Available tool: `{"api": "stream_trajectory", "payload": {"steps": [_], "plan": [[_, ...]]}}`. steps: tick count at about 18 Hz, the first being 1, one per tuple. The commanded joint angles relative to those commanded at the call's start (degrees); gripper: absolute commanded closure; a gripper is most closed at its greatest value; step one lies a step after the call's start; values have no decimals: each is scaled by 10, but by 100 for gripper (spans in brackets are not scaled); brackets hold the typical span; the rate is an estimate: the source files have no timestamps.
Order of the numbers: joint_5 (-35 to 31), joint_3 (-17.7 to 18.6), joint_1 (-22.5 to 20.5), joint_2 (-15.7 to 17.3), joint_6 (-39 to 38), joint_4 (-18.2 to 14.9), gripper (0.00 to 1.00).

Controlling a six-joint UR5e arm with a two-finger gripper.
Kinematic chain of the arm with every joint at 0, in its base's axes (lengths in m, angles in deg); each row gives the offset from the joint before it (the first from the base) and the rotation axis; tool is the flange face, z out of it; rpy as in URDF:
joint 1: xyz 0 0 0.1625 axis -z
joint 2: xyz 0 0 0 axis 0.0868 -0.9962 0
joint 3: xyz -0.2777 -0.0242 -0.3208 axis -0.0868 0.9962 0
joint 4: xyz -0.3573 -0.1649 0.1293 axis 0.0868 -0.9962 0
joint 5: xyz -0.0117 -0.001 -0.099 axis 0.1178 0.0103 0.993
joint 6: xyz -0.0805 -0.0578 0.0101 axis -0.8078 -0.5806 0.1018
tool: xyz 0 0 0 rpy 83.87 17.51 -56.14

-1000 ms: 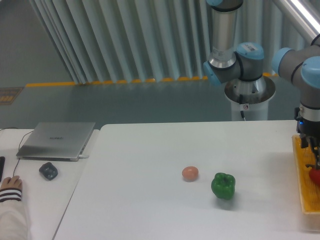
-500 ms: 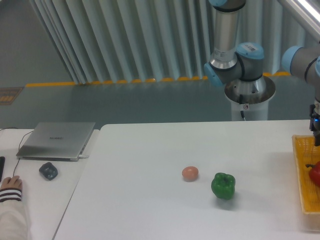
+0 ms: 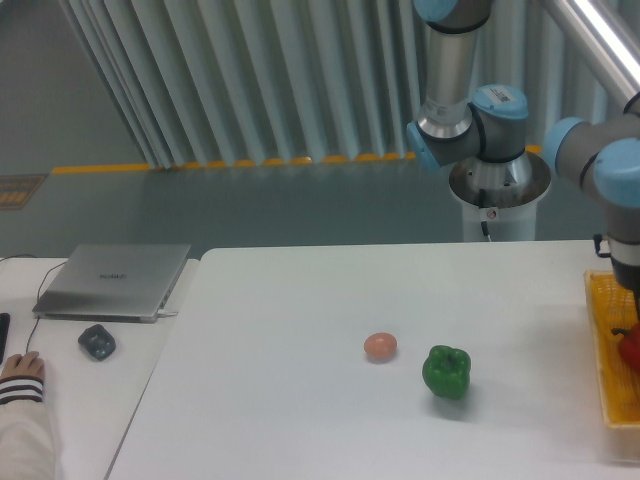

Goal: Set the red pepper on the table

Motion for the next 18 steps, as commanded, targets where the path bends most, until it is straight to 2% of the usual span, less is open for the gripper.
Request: {"api": "stream_trajectory", "payload": {"steps": [4,8,18], "plan": [[-23,7,-3,-1,43,-1,0],[-93,8,-1,-4,86,0,0],[-89,27,0,-4,69,0,0]]}}
